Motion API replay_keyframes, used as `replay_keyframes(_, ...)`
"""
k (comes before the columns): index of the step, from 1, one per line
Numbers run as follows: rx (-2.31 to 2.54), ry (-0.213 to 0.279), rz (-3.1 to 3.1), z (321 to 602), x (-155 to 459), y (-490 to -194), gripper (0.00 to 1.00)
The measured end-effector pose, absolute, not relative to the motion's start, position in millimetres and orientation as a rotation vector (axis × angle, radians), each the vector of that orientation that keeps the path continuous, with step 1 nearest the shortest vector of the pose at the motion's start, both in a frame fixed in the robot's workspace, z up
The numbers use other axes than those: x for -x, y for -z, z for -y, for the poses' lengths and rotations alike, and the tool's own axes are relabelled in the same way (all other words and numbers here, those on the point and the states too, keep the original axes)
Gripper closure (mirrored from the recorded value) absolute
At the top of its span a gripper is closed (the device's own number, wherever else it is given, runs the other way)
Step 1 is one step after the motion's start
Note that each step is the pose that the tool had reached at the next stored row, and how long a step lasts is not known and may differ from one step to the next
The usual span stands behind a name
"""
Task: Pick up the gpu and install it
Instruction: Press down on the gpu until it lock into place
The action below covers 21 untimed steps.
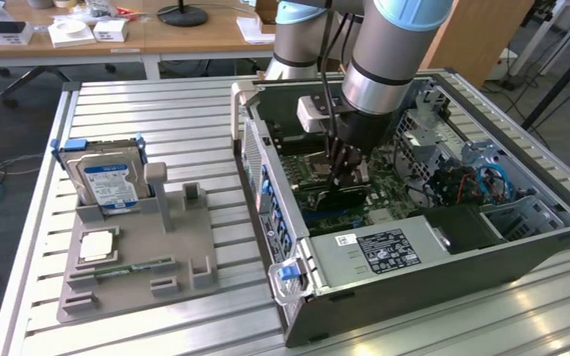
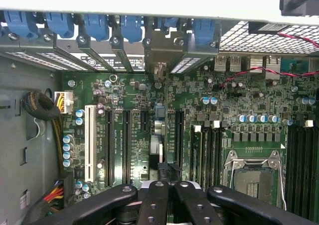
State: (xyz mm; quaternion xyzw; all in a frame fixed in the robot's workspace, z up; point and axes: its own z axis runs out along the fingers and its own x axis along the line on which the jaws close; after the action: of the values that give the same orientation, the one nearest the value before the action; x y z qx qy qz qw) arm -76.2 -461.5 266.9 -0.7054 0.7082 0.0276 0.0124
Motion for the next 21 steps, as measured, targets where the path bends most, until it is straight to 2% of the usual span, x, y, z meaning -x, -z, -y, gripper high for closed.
replay_keyframes(21,2.199,-0.086,-2.208,461.6,76.5,-264.4,0.90)
